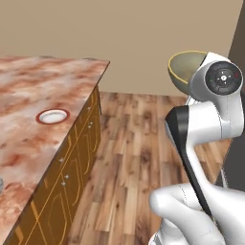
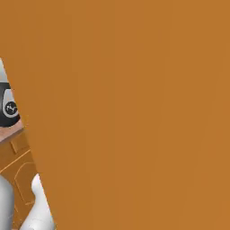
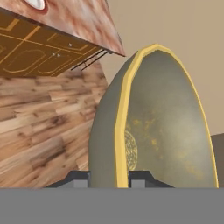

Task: Move the bowls from the cabinet to the plates on the dining table.

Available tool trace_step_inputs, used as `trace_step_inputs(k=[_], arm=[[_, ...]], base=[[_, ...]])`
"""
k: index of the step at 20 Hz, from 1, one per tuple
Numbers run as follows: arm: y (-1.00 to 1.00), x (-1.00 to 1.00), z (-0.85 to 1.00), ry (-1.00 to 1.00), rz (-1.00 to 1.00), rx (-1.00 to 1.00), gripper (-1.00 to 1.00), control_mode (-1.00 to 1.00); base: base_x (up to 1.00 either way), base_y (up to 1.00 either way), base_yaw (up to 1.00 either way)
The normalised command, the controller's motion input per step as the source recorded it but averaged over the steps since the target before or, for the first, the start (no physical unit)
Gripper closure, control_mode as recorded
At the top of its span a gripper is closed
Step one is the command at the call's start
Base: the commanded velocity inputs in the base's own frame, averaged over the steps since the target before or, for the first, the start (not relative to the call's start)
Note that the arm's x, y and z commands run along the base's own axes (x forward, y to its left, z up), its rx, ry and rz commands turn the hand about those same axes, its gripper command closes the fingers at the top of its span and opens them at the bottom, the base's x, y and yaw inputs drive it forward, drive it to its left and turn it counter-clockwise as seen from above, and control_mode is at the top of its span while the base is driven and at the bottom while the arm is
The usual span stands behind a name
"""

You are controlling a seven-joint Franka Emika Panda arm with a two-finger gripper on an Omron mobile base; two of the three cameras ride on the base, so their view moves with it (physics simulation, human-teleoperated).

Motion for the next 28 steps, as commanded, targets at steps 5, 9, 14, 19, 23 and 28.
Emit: trace_step_inputs(k=[5,9,14,19,23,28], arm=[[0.00,0.00,0.00,0.00,0.00,0.00,1.00,1.00],[0.00,0.00,0.00,0.00,0.00,0.00,1.00,1.00],[0.00,0.00,0.00,0.00,0.00,0.00,1.00,1.00],[0.00,0.00,0.00,0.00,0.00,0.00,1.00,1.00],[0.00,0.00,0.00,0.00,0.00,0.00,1.00,1.00],[0.00,0.00,0.00,0.00,0.00,0.00,1.00,1.00]], base=[[0.66,-0.51,0.06],[0.63,-0.49,0.07],[0.57,-0.28,0.07],[0.39,0.07,0.13],[0.02,0.04,0.31],[0.00,0.03,0.35]])
